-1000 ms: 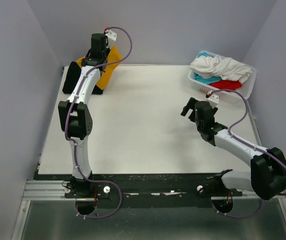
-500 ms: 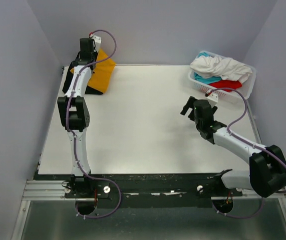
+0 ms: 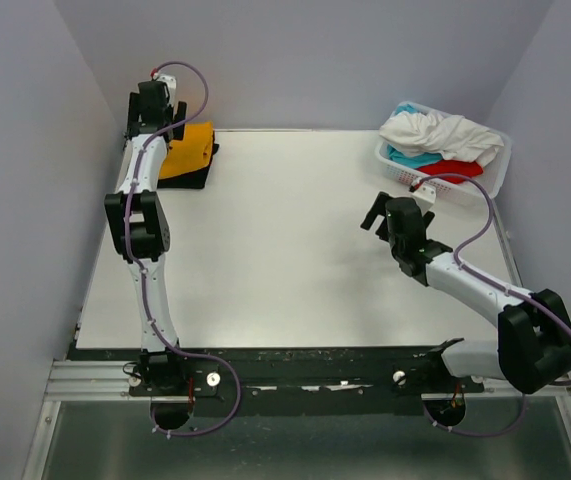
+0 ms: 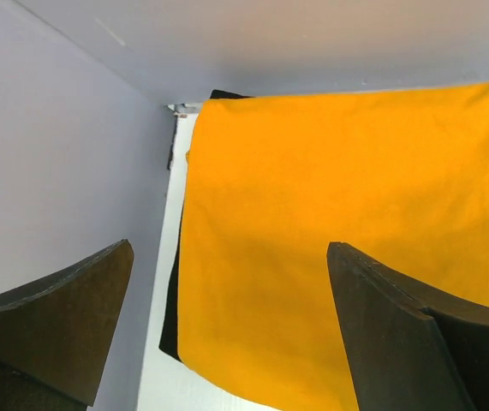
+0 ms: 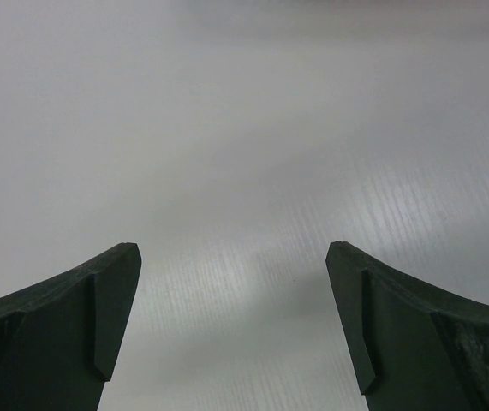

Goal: Fold and stack the t-shirts
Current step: Put the neatly folded tshirt into the corner of the board with the left arm, then reset both arms

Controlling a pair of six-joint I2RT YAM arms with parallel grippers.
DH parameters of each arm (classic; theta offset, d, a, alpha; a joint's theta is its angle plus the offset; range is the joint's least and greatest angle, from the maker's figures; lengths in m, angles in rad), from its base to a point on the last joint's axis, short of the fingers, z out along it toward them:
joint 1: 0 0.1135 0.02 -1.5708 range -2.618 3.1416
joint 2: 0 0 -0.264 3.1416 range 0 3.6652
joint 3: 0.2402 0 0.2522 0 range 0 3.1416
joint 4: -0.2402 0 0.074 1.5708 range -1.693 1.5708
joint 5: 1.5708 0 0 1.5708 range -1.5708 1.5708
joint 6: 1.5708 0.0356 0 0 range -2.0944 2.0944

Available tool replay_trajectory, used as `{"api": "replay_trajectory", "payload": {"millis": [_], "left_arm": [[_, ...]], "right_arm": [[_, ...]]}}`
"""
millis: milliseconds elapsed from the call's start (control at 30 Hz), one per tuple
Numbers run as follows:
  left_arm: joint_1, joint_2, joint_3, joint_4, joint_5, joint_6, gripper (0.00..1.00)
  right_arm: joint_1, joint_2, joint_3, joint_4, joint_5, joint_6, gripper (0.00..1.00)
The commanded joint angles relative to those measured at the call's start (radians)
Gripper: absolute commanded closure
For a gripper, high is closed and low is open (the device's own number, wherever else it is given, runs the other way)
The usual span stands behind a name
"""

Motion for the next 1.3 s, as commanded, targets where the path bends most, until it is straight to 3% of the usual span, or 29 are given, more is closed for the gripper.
{"api": "replay_trajectory", "payload": {"millis": [0,100,167,333,467,633,800,967,1267], "left_arm": [[-0.007,-0.04,0.081,0.012,-0.125,-0.077,0.02],[-0.023,-0.202,0.029,-0.061,-0.05,-0.179,0.01],[-0.044,-0.357,-0.104,-0.035,0.008,-0.248,0.01],[-0.086,-0.767,-0.606,0.143,0.198,-0.495,0.02],[-0.17,-1.052,-0.99,0.251,0.317,-0.679,0.02],[-0.431,-1.273,-1.357,0.17,0.101,-0.735,0.02],[-0.635,-1.537,-1.699,0.113,0.049,-0.948,0.01],[-0.76,-1.782,-1.841,-0.073,-0.063,-1.079,0.01],[-0.776,-1.997,-1.85,-0.259,-0.129,-1.076,0.02]], "right_arm": [[-0.004,0.002,0.027,-0.03,0.043,0.014,0.0],[-0.002,-0.013,0.037,-0.067,0.05,0.029,0.0],[-0.002,-0.035,0.038,-0.121,0.065,0.055,0.0],[-0.002,-0.137,0.002,-0.21,0.076,0.116,0.0],[-0.004,-0.218,-0.038,-0.253,-0.012,0.114,0.0],[-0.005,-0.307,-0.095,-0.326,-0.095,0.135,0.0],[-0.003,-0.422,-0.192,-0.318,-0.149,0.138,0.0],[-0.003,-0.519,-0.236,-0.343,-0.101,0.168,0.0],[-0.002,-0.635,-0.245,-0.301,-0.151,0.138,0.0]]}}
